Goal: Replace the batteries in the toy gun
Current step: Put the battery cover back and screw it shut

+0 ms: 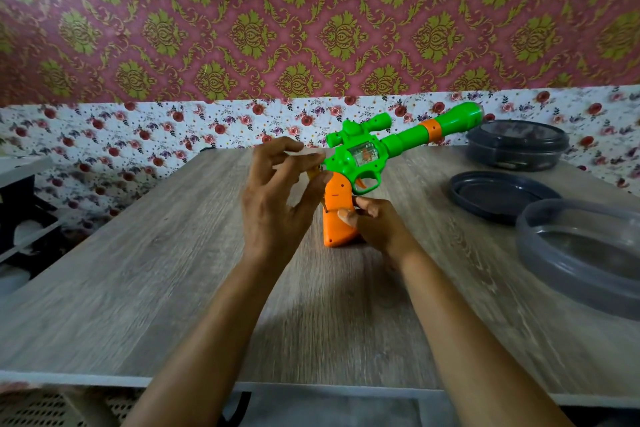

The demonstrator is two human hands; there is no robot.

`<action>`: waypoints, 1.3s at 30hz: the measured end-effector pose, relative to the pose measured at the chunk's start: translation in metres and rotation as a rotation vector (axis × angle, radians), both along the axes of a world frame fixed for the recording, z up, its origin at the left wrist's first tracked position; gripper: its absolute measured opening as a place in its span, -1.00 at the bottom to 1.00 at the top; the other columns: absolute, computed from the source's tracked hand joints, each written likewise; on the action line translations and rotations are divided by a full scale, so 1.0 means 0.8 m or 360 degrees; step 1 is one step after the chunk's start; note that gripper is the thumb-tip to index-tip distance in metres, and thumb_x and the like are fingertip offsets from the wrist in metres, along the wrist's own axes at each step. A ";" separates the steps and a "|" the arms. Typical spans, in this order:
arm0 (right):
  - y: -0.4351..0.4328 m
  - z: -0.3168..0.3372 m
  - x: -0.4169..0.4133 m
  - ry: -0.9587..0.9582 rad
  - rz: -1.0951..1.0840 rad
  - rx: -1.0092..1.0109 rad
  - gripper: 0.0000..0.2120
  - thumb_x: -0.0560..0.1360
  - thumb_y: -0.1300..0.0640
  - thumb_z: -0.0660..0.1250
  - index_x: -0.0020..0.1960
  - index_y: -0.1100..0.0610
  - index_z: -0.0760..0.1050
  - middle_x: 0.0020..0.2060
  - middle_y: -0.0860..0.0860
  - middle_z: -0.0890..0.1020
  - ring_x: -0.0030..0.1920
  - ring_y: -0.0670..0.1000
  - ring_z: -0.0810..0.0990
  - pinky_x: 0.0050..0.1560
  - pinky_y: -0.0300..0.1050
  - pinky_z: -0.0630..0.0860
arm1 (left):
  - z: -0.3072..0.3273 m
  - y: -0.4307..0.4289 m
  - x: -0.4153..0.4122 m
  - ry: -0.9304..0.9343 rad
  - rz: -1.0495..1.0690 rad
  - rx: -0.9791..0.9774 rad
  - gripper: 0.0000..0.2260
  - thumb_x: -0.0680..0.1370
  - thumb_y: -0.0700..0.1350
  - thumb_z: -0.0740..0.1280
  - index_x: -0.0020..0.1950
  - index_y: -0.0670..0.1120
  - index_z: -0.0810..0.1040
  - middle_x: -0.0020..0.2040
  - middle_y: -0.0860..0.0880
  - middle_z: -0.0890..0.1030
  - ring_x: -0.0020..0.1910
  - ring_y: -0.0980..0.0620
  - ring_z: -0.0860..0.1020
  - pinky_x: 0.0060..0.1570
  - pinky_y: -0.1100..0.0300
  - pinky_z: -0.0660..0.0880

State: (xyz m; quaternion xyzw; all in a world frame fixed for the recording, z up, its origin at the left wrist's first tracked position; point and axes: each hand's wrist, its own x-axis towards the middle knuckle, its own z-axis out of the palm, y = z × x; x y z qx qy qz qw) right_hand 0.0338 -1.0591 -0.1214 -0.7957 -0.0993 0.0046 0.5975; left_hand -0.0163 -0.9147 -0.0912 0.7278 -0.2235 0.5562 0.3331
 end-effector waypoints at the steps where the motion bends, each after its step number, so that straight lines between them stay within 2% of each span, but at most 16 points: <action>1: 0.000 0.000 0.000 -0.0004 0.0003 0.0002 -0.68 0.52 0.21 0.27 0.27 0.17 0.47 0.17 0.17 0.57 0.12 0.07 0.53 0.18 -0.05 0.45 | 0.000 0.000 0.000 -0.0008 0.0013 0.0005 -0.86 0.50 -0.17 0.39 0.00 -0.20 0.63 0.00 -0.17 0.53 -0.08 0.11 0.52 -0.22 0.24 0.52; 3: 0.001 0.000 0.000 -0.0001 0.0002 0.0004 -0.68 0.52 0.21 0.27 0.27 0.17 0.48 0.16 0.17 0.57 0.10 0.05 0.53 0.17 -0.05 0.46 | 0.000 0.001 0.000 -0.0022 -0.0003 -0.0002 -0.87 0.51 -0.20 0.38 0.03 -0.21 0.62 -0.03 -0.13 0.54 -0.12 0.09 0.54 -0.19 0.30 0.52; 5: 0.001 0.000 -0.001 0.0007 0.0001 0.0025 -0.68 0.52 0.22 0.27 0.27 0.18 0.47 0.16 0.16 0.57 0.06 0.02 0.52 0.13 -0.09 0.45 | 0.001 0.000 0.000 -0.0014 -0.0032 -0.0033 -0.82 0.54 -0.21 0.34 0.12 -0.21 0.57 -0.01 -0.07 0.58 -0.10 0.09 0.58 -0.14 0.26 0.55; 7: 0.000 0.000 -0.001 0.0019 0.0000 0.0047 -0.67 0.52 0.22 0.27 0.28 0.18 0.46 0.16 0.16 0.56 0.06 0.02 0.51 0.15 -0.06 0.46 | 0.001 -0.001 -0.001 -0.0004 -0.0024 -0.0033 -0.77 0.54 -0.24 0.30 0.18 -0.21 0.55 0.04 -0.07 0.62 -0.03 0.10 0.59 -0.08 0.21 0.57; 10: 0.001 0.000 -0.001 0.0030 0.0003 0.0038 -0.68 0.52 0.21 0.28 0.27 0.17 0.47 0.15 0.15 0.57 0.12 0.06 0.53 0.22 0.06 0.47 | 0.001 -0.001 -0.003 -0.0038 -0.0029 0.0032 -0.77 0.52 -0.31 0.27 0.15 -0.23 0.58 0.12 -0.03 0.57 0.10 0.10 0.56 0.00 0.21 0.56; 13: 0.003 -0.002 0.001 0.0037 0.0002 0.0042 -0.69 0.50 0.19 0.30 0.24 0.15 0.50 0.14 0.18 0.59 0.15 0.18 0.56 0.20 0.20 0.48 | 0.002 -0.001 -0.002 -0.0019 -0.0097 0.0062 -0.80 0.50 -0.24 0.35 0.11 -0.22 0.61 0.08 -0.13 0.53 0.01 0.10 0.55 -0.03 0.29 0.54; 17: 0.003 -0.001 0.000 0.0068 -0.0007 0.0079 -0.69 0.50 0.20 0.29 0.25 0.16 0.50 0.14 0.19 0.59 0.15 0.18 0.56 0.17 0.21 0.50 | 0.001 0.001 0.000 0.0006 -0.0069 0.0033 -0.84 0.47 -0.22 0.42 0.03 -0.22 0.61 -0.07 -0.15 0.51 -0.13 0.11 0.53 -0.13 0.28 0.53; 21: 0.004 -0.002 0.000 0.0052 -0.0007 0.0069 -0.70 0.49 0.18 0.31 0.22 0.15 0.52 0.12 0.17 0.60 0.14 0.17 0.57 0.19 0.21 0.49 | 0.001 0.000 0.001 0.0003 -0.0092 -0.0082 -0.81 0.48 -0.27 0.35 0.09 -0.17 0.54 -0.07 -0.04 0.55 -0.10 0.16 0.54 -0.05 0.35 0.52; 24: 0.003 0.000 -0.002 0.0085 0.0014 0.0118 -0.70 0.51 0.20 0.28 0.24 0.17 0.50 0.13 0.16 0.58 0.15 0.18 0.56 0.15 0.22 0.51 | 0.003 -0.001 -0.003 0.0009 -0.0052 -0.0035 -0.81 0.44 -0.32 0.29 0.03 -0.25 0.59 -0.05 0.02 0.57 -0.05 0.22 0.53 -0.02 0.45 0.47; 26: 0.003 0.000 -0.001 0.0106 0.0012 0.0141 -0.70 0.52 0.22 0.27 0.25 0.18 0.48 0.08 0.13 0.57 0.13 0.16 0.56 0.15 0.21 0.51 | 0.005 0.000 -0.005 0.0014 -0.0077 -0.0017 -0.78 0.44 -0.30 0.26 0.03 -0.23 0.61 0.01 0.03 0.58 0.01 0.21 0.54 0.02 0.41 0.48; 28: 0.002 -0.001 0.000 0.0093 0.0017 0.0146 -0.70 0.52 0.22 0.27 0.25 0.19 0.49 0.08 0.12 0.58 0.12 0.15 0.56 0.17 0.21 0.50 | 0.004 0.000 -0.004 0.0025 -0.0116 0.0013 -0.78 0.45 -0.25 0.28 0.05 -0.19 0.63 0.10 0.01 0.56 0.08 0.11 0.57 0.04 0.28 0.52; 31: 0.003 -0.001 0.000 0.0091 0.0040 0.0162 -0.70 0.52 0.22 0.27 0.24 0.18 0.49 0.13 0.16 0.58 0.14 0.16 0.56 0.16 0.23 0.50 | 0.001 0.000 -0.001 0.0046 -0.0076 0.0052 -0.83 0.49 -0.12 0.38 0.03 -0.13 0.66 0.08 -0.02 0.48 -0.05 0.08 0.56 -0.15 0.18 0.55; 34: 0.002 -0.001 0.000 0.0106 0.0051 0.0162 -0.68 0.53 0.23 0.26 0.28 0.18 0.46 0.09 0.14 0.56 0.09 0.13 0.54 0.14 0.20 0.52 | 0.000 0.000 0.001 0.0024 -0.0089 0.0026 -0.86 0.49 -0.18 0.39 0.02 -0.15 0.66 -0.05 -0.05 0.47 -0.09 0.25 0.48 -0.21 0.34 0.49; 37: 0.001 -0.001 0.001 0.0137 0.0068 0.0198 -0.67 0.54 0.24 0.25 0.30 0.20 0.43 0.07 0.12 0.53 0.06 0.11 0.53 0.03 0.10 0.55 | 0.002 0.000 0.000 -0.0015 -0.0087 -0.0013 -0.81 0.51 -0.28 0.36 0.11 -0.20 0.60 -0.04 -0.10 0.57 -0.08 0.20 0.53 -0.10 0.41 0.49; 39: 0.002 -0.001 0.001 0.0134 0.0056 0.0193 -0.66 0.54 0.24 0.25 0.30 0.21 0.43 0.06 0.10 0.53 0.06 0.10 0.53 0.02 0.08 0.54 | 0.003 -0.001 -0.002 -0.0008 -0.0077 -0.0038 -0.79 0.51 -0.32 0.32 0.13 -0.23 0.57 -0.02 -0.05 0.59 -0.05 0.22 0.54 -0.04 0.43 0.48</action>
